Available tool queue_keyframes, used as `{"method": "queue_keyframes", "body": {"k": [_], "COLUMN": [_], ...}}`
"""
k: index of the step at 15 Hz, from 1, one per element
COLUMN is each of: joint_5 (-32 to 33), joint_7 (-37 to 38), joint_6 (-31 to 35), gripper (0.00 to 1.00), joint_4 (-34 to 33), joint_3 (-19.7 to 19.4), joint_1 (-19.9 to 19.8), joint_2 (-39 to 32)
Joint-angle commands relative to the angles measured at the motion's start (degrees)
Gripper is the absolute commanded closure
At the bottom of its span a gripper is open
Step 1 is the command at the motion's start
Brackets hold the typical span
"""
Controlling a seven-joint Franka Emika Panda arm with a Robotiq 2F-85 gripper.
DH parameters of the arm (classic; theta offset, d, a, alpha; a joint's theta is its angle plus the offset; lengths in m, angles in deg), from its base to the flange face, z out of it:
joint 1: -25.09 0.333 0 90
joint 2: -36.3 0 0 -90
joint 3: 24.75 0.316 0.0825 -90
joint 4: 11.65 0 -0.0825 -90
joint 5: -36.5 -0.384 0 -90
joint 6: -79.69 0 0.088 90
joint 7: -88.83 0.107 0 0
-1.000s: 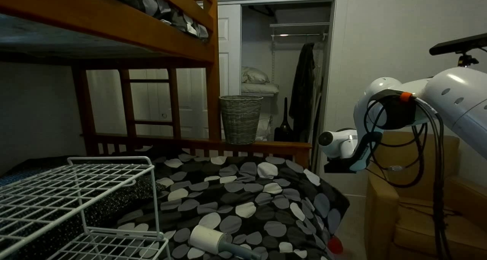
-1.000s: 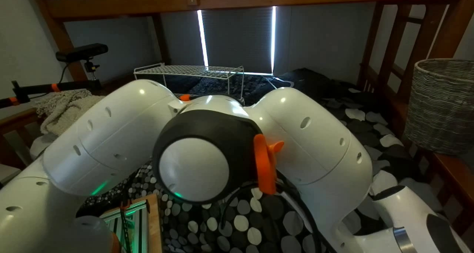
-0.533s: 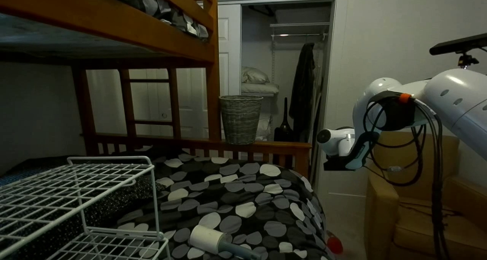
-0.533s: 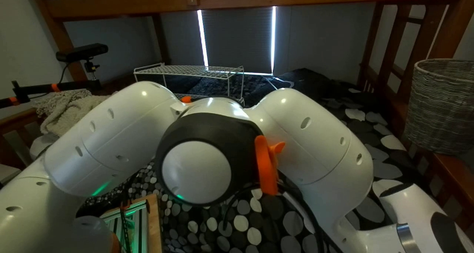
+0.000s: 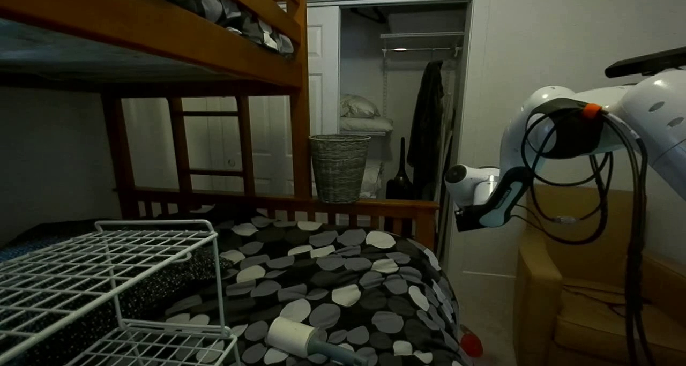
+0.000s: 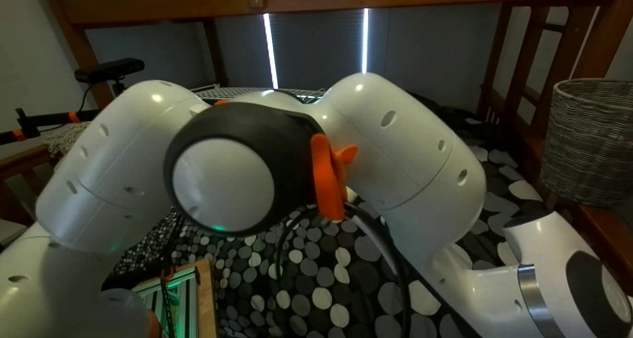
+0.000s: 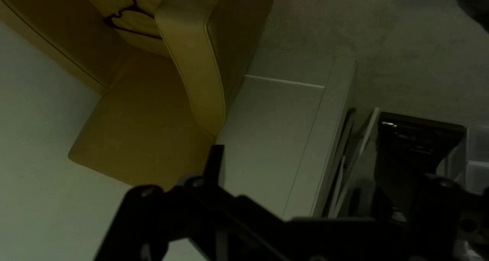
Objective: Pull the cover over right corner of the bed
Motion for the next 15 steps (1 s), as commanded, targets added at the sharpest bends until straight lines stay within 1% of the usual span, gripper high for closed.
{"method": "queue_keyframes", "body": {"k": [1,4,6,10,13,15], "joint_5": [-5.6,-12.3,-18.5,-31.0,-41.1,-45.9], "joint_7": [-10.0,-17.9,-25.3,-34.4,-41.5,-45.6], "joint_6": [1.5,-0.4,-0.3,0.7,0.5,-0.1], "gripper": [0.00,0.00,0.00,0.00,0.00,0.00], "joint_4": [11.4,17.0,21.7,27.8,31.0,32.4], "joint_3": [1.7,3.0,4.5,4.6,4.2,4.1], "joint_1": [0.1,0.8,0.7,2.3,4.0,4.9], "joint_2": [9.6,15.3,19.8,27.0,32.1,35.0]}}
